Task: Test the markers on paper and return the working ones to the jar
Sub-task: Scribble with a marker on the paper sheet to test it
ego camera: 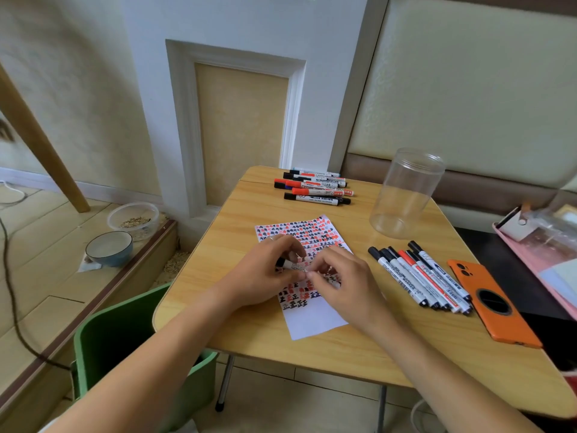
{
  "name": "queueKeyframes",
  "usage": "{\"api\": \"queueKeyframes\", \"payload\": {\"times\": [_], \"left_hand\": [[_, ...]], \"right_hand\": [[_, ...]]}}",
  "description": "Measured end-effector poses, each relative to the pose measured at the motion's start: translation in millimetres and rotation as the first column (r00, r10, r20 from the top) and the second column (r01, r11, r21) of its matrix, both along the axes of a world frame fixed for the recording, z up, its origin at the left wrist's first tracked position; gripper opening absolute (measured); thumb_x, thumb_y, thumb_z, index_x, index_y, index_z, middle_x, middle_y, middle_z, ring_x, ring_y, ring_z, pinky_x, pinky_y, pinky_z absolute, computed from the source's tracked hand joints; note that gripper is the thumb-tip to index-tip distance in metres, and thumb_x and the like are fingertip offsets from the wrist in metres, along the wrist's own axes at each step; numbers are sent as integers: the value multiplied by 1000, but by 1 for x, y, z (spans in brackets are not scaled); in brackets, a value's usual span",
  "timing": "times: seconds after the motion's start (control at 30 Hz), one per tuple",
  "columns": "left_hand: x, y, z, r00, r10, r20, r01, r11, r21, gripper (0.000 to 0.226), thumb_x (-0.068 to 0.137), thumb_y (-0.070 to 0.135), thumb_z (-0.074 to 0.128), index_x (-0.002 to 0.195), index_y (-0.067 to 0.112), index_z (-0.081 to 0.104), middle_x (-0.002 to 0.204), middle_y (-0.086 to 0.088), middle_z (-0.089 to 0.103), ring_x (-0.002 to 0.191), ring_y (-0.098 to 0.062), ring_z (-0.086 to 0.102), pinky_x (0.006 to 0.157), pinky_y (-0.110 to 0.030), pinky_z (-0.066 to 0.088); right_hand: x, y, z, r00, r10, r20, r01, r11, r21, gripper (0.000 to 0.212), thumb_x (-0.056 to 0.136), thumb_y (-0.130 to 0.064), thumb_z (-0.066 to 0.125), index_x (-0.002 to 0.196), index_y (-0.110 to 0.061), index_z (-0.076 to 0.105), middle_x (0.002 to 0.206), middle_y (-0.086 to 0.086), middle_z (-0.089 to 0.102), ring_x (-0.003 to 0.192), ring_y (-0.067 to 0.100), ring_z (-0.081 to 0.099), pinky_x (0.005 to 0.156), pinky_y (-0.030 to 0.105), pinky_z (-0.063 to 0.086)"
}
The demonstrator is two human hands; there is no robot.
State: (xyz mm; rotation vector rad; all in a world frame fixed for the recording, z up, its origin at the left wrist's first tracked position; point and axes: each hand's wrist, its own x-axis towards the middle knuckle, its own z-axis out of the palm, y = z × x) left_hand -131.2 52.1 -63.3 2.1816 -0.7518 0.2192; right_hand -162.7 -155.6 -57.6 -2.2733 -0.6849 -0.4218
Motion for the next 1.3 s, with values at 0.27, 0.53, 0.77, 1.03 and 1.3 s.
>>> {"api": "queueKeyframes", "payload": {"times": [0.27, 0.53, 0.77, 1.03, 1.3], "left_hand": [[-2, 5, -6, 1000, 4, 26, -7, 995, 102, 43, 94, 44, 69, 125, 20, 53, 121, 6, 55, 112, -8, 48, 94, -17, 39], [7, 23, -5, 977, 205, 66, -211, 853, 478, 61, 97, 66, 44, 149, 34, 44, 158, 8, 39, 148, -13, 30, 123, -37, 12], [6, 27, 0, 972, 234, 40, -223, 844, 489, 58, 98, 62, 48, 148, 34, 45, 157, 6, 40, 145, -15, 36, 122, -42, 16], [10, 27, -1, 971, 240, 11, -216, 850, 481, 57, 97, 60, 51, 147, 35, 43, 157, 7, 39, 143, -14, 35, 121, -45, 14], [33, 30, -3, 947, 321, 30, -297, 830, 472, 63, 99, 67, 35, 155, 38, 34, 167, 8, 22, 156, -13, 11, 126, -53, -1]], "right_hand": [[-1, -6, 3, 998, 56, 5, -54, 972, -231, 15, 90, -10, 61, 93, -21, 52, 94, -12, 52, 92, 11, 51, 77, 32, 46], [10, -53, -1, 914, -402, 52, 402, 885, -234, 20, 85, -9, 66, 85, -20, 50, 89, -4, 52, 83, 21, 51, 64, 41, 46], [9, -72, -8, 824, -547, 148, 564, 763, -317, 14, 87, -12, 69, 83, -17, 56, 88, -1, 51, 80, 22, 51, 54, 28, 28], [11, -68, -6, 826, -528, 196, 561, 745, -361, 16, 85, 0, 70, 87, -15, 64, 87, -7, 49, 85, 20, 52, 62, 29, 34], [23, -51, 7, 832, -511, 214, 554, 779, -293, 14, 86, 1, 66, 87, -13, 65, 83, -7, 46, 78, 16, 45, 61, 28, 32]]}}
